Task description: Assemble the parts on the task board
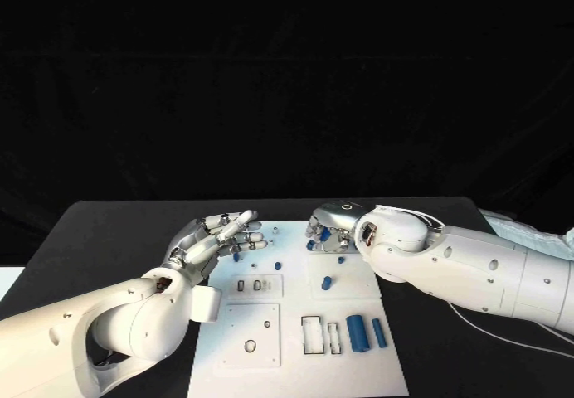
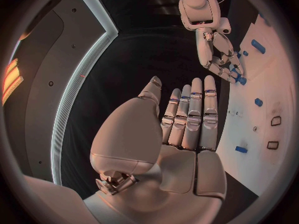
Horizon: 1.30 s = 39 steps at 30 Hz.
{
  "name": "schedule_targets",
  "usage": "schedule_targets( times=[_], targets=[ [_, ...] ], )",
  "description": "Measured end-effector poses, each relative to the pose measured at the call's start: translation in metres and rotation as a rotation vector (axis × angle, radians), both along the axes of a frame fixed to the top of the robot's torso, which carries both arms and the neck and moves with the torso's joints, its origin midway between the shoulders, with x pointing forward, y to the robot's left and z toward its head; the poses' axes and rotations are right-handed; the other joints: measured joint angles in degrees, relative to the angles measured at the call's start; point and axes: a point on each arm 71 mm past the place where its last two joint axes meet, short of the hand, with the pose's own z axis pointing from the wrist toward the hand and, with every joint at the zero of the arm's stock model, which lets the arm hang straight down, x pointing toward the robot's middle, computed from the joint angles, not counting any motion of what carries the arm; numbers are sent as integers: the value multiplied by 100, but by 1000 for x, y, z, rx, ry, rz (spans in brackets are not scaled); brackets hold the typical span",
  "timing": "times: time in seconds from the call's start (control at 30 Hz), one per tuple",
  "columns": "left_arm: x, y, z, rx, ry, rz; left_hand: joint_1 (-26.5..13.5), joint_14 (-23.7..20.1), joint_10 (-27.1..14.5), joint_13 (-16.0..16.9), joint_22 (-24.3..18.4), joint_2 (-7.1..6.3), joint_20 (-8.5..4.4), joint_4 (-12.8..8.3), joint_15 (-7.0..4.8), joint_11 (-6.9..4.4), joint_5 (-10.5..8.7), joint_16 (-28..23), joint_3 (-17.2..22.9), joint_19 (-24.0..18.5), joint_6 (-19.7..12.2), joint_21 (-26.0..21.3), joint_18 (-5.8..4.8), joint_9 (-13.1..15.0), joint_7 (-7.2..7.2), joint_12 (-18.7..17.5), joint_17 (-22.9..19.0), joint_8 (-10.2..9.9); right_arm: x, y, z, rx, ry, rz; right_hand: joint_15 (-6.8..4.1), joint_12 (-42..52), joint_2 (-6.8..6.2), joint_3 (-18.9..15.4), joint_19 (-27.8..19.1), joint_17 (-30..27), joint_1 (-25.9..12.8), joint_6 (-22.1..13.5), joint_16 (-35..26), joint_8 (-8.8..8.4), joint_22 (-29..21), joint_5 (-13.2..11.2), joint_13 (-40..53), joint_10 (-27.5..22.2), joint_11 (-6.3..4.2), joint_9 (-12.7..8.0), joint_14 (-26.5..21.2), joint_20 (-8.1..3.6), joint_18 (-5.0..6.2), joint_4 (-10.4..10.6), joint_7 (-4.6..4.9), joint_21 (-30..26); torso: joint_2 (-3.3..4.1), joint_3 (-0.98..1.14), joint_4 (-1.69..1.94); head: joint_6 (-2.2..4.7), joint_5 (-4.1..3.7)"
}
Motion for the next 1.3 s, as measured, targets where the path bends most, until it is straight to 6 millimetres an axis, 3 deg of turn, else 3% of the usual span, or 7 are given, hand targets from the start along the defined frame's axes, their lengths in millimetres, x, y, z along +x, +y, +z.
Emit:
schedule_targets(
  times=[0.17,0.3,0.53,0.63,1.03,1.07,1.3],
  targets=[
    [0,0,0,-2,3,-2,0,0,0,0,0,0,0,0,0,0,0,0,0,0,0,0,0,0,0,0,0,0,2,1,1,-25,-5,-7,0,0,-24,112,-7,430,24,40,401,0,574,-23,0,0,0,0,0,-6,0,112,2,549,35,-7,13,0,-5],
    [-1,1,1,-2,4,-2,0,0,0,0,0,0,0,0,0,0,0,0,0,0,0,0,0,1,0,0,0,-13,3,1,1,-41,-5,-12,0,0,-84,261,-8,672,84,54,640,0,969,-199,-1,0,0,-1,0,-5,0,195,11,937,58,-10,19,-14,-6],
    [-1,2,1,-1,4,-2,0,0,0,-1,1,0,0,0,0,0,0,0,0,0,0,0,0,1,0,0,4,-22,3,3,0,-61,5,-11,0,0,-96,354,-28,847,96,117,808,0,1262,-272,-1,18,-5,8,0,15,0,288,-11,1217,92,-8,33,-25,-6],
    [-1,2,1,-1,5,-2,0,0,0,-1,1,0,0,0,0,0,0,0,0,0,0,1,0,0,0,0,4,-22,3,3,-1,-66,9,-9,0,0,-106,404,-28,950,106,141,901,0,1428,-283,-1,53,-7,14,0,15,-90,315,-13,1360,102,-7,36,-31,-1],
    [0,3,1,2,8,-1,17,-15,-1,-1,-5,16,0,-17,15,1,0,-31,17,0,0,1,-1,1,0,-12,9,-22,3,5,1,-64,9,-4,1,0,-106,529,40,1234,106,302,1155,-6,2013,-303,13,239,-50,32,0,1,-101,430,8,1842,138,-10,40,-35,5],
    [0,3,1,2,9,-1,24,-15,-1,-1,-5,23,0,-17,15,1,0,-31,17,0,0,2,-1,1,0,-22,9,-22,3,5,1,-62,7,-4,1,0,-105,556,81,1265,107,350,1186,3,2120,-311,20,291,-59,36,0,-7,-179,440,3,1925,141,-10,40,-34,4],
    [0,4,1,4,11,1,22,-15,-1,-1,-12,22,0,-33,15,1,0,-31,1,0,-1,-24,-1,1,0,-24,9,-22,1,8,5,-14,-32,-1,-66,38,23,761,202,1370,239,575,1284,94,2638,-392,54,566,-151,50,-5,-48,-180,454,1,2328,154,-12,45,-17,7]
  ],
)
